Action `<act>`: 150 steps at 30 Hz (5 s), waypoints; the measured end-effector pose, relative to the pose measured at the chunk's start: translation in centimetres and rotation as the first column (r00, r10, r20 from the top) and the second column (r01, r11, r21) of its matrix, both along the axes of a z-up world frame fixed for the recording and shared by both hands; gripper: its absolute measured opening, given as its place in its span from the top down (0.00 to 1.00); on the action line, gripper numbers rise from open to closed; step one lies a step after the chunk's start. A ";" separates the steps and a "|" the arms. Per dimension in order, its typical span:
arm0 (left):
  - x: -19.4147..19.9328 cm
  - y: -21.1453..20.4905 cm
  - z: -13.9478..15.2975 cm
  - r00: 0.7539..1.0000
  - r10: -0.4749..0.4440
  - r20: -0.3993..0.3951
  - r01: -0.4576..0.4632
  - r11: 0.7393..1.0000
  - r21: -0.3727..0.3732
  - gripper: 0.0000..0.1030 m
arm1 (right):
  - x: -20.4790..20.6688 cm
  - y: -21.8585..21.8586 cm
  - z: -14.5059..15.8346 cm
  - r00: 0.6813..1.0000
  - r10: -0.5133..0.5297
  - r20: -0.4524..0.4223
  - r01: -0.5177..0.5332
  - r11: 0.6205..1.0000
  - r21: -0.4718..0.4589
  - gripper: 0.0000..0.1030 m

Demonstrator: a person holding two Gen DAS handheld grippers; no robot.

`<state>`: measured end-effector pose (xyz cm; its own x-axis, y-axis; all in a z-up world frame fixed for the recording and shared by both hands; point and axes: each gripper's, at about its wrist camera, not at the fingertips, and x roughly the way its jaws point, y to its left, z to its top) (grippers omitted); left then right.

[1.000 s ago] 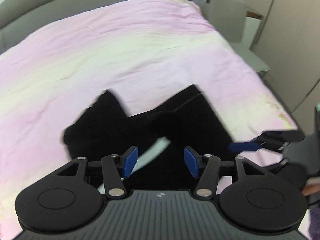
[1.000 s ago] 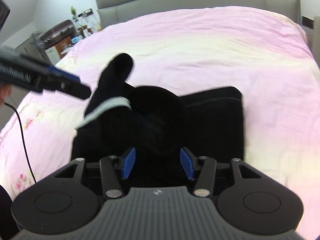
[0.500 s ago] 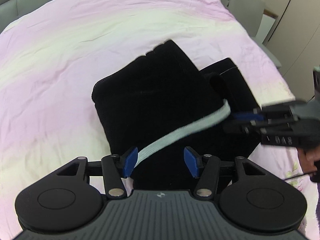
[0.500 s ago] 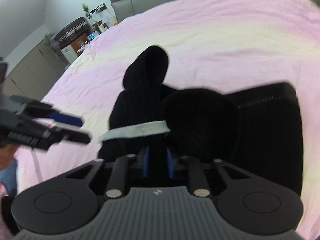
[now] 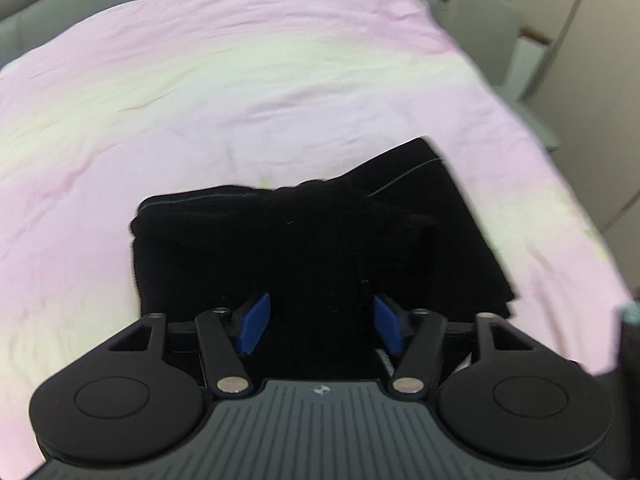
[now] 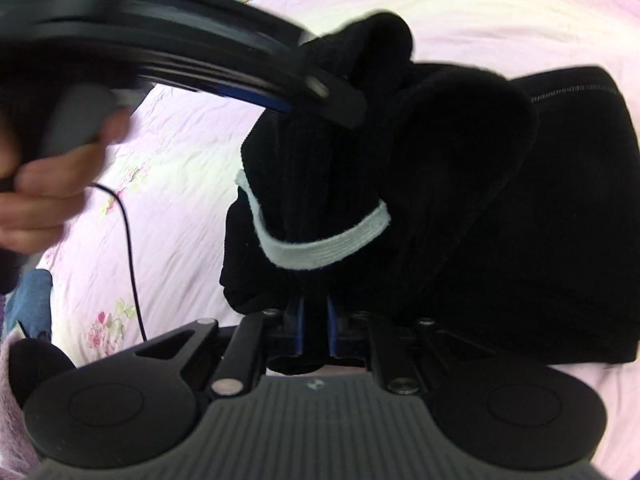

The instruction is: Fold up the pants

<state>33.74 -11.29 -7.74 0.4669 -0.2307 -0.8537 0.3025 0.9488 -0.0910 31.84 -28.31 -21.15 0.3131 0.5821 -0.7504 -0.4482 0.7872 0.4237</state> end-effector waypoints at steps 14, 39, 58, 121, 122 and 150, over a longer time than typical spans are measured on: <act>1.0 3.8 -1.2 0.996 0.052 -0.075 -0.061 0.990 -0.129 0.45 | 1.8 -0.5 3.5 0.963 0.072 0.261 -0.083 0.996 0.028 0.50; -2.4 15.4 -0.4 0.986 0.158 -0.060 -0.168 0.947 -0.275 0.49 | 11.8 -1.8 -1.7 0.999 -0.036 -0.012 0.038 0.974 0.221 0.40; -2.3 13.2 -0.9 0.998 0.045 -0.053 -0.058 0.959 -0.278 0.49 | 7.6 -12.8 -1.9 0.815 -0.417 -0.403 0.531 0.815 0.232 0.87; 4.5 2.7 -0.5 0.997 0.002 0.074 0.004 0.997 -0.080 0.50 | 10.2 -19.3 6.4 0.874 -0.465 -0.139 0.480 0.872 0.098 0.77; 4.9 2.3 -1.4 0.999 0.003 0.054 0.001 0.997 -0.078 0.51 | 10.4 -19.7 5.0 0.869 -0.469 -0.154 0.485 0.870 0.088 0.77; 8.0 2.7 0.5 0.991 0.007 0.133 -0.006 1.000 -0.011 0.55 | 12.4 -9.2 8.0 0.941 -0.171 0.293 0.269 0.902 -0.337 0.83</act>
<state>41.71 -8.56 -7.27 0.5777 -0.2357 -0.7815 0.3064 0.9500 -0.0600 44.29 -37.51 -13.20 0.6063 0.1750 -0.7757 -0.2976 0.9545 -0.0172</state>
